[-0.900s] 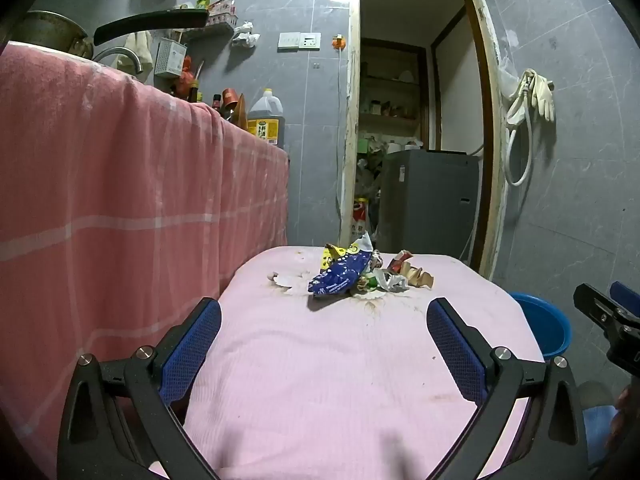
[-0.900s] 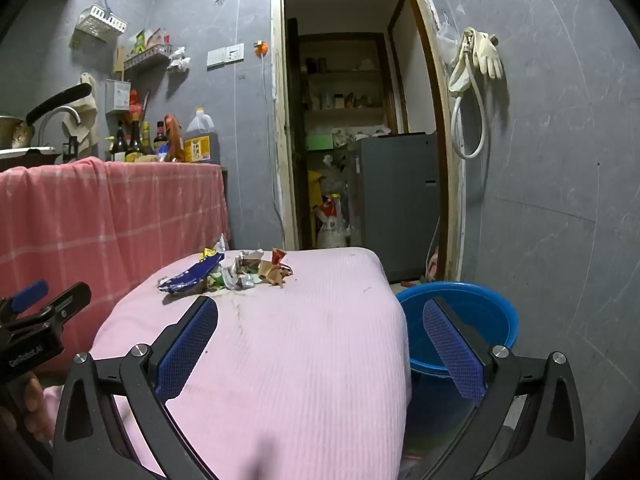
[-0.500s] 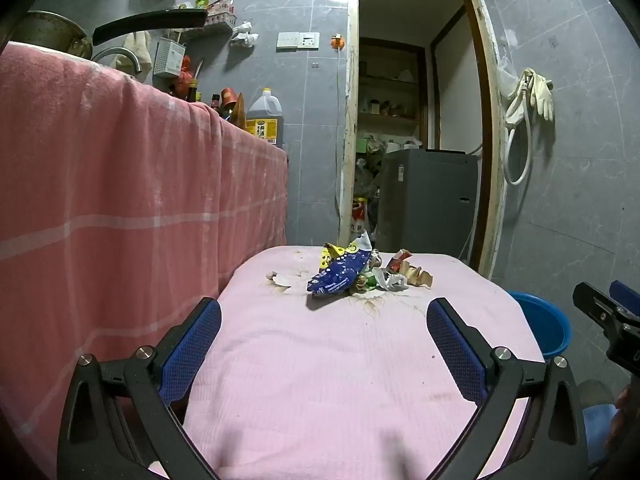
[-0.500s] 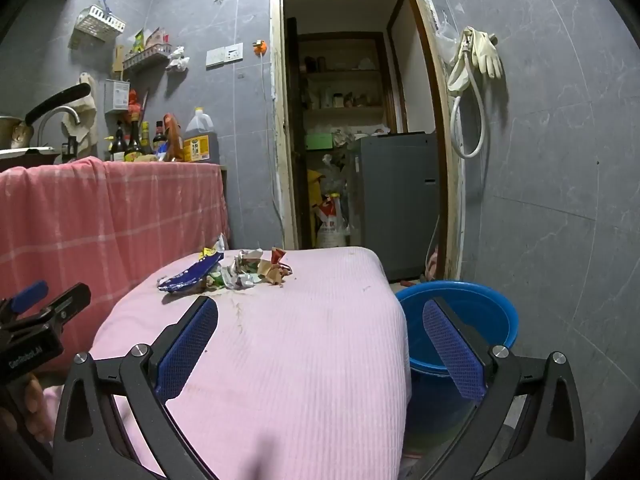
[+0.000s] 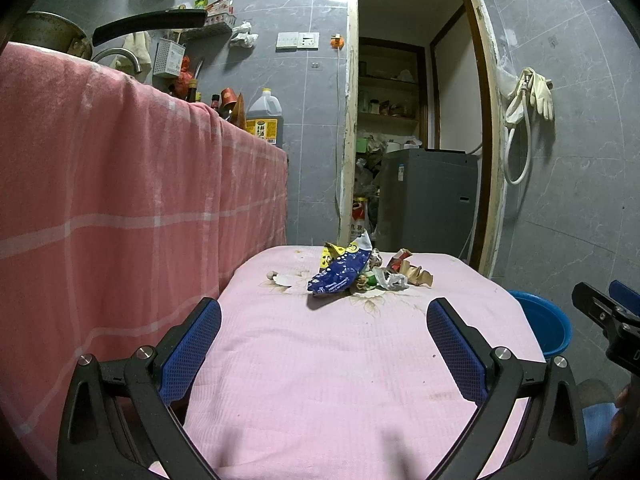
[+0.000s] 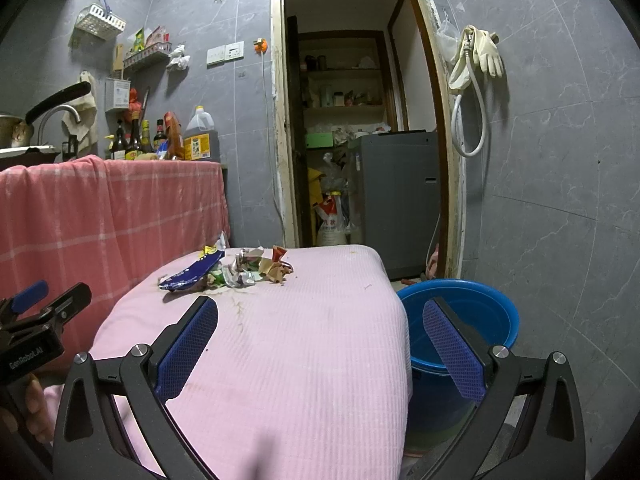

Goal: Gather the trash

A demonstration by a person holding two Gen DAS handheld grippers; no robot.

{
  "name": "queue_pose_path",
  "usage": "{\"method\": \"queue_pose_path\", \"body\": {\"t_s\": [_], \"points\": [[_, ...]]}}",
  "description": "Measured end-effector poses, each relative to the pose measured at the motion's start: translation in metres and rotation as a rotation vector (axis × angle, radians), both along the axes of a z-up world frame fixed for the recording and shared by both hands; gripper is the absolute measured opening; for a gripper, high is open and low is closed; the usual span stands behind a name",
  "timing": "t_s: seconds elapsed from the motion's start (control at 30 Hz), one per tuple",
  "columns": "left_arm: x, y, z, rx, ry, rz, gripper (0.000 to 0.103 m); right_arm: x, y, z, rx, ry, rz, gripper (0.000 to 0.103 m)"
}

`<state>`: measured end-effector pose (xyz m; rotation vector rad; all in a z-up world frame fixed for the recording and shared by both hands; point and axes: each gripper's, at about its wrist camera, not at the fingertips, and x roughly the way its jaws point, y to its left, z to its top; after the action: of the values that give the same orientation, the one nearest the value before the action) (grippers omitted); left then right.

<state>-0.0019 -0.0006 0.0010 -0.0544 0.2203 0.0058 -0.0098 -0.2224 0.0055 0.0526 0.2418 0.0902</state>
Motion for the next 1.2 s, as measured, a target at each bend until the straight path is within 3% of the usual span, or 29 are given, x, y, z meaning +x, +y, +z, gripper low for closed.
{"method": "queue_pose_path", "body": {"t_s": [1.2], "points": [[-0.0011, 0.0003, 0.0002, 0.001, 0.005, 0.0, 0.101, 0.0001, 0.0009, -0.0018, 0.0, 0.004, 0.0, 0.103]]}}
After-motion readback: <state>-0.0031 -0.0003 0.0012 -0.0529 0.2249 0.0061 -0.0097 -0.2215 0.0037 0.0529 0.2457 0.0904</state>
